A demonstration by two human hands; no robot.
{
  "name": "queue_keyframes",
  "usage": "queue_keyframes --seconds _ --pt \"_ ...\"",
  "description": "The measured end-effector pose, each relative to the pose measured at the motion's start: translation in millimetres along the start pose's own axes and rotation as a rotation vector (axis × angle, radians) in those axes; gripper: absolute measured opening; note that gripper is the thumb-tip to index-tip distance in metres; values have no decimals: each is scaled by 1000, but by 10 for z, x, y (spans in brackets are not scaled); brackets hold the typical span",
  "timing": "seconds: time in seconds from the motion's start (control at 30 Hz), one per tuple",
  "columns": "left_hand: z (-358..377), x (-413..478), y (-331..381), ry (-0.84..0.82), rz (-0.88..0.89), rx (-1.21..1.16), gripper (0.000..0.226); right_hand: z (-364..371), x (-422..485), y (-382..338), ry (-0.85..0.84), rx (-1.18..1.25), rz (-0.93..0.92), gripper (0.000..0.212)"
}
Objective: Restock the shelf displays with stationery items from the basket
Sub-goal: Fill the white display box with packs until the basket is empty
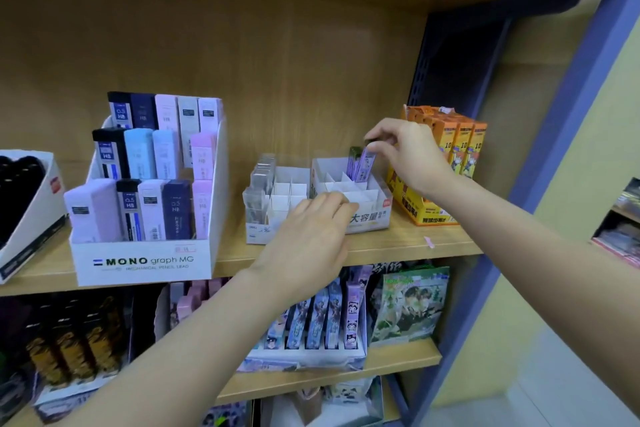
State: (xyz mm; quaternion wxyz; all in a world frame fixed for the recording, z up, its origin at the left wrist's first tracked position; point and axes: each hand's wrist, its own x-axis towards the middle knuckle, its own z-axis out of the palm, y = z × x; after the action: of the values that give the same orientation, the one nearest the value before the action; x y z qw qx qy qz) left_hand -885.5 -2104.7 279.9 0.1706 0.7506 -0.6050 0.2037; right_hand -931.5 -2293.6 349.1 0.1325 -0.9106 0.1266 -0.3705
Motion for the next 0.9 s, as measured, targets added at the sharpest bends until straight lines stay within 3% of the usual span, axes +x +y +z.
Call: queue_keyframes --seconds 0.1,0.23,0.43,0.77,0.9 --pt "-11 15 -18 2 -17 -16 49 2 59 10 -2 6 16 10" --pt "-47 36 -32 25 -32 -18 38 -88 122 -11 -15 20 9 11" --pt "-60 -8 -39 48 -4 -26 37 -85 32 -18 -273 -93 3 12" --pt "-63 -28 -31 54 13 19 40 66 -157 30 -99 -148 -48 17" --pt "-121 -130 -10 70 18 64 35 -6 -412 -139 66 -194 -84 23"
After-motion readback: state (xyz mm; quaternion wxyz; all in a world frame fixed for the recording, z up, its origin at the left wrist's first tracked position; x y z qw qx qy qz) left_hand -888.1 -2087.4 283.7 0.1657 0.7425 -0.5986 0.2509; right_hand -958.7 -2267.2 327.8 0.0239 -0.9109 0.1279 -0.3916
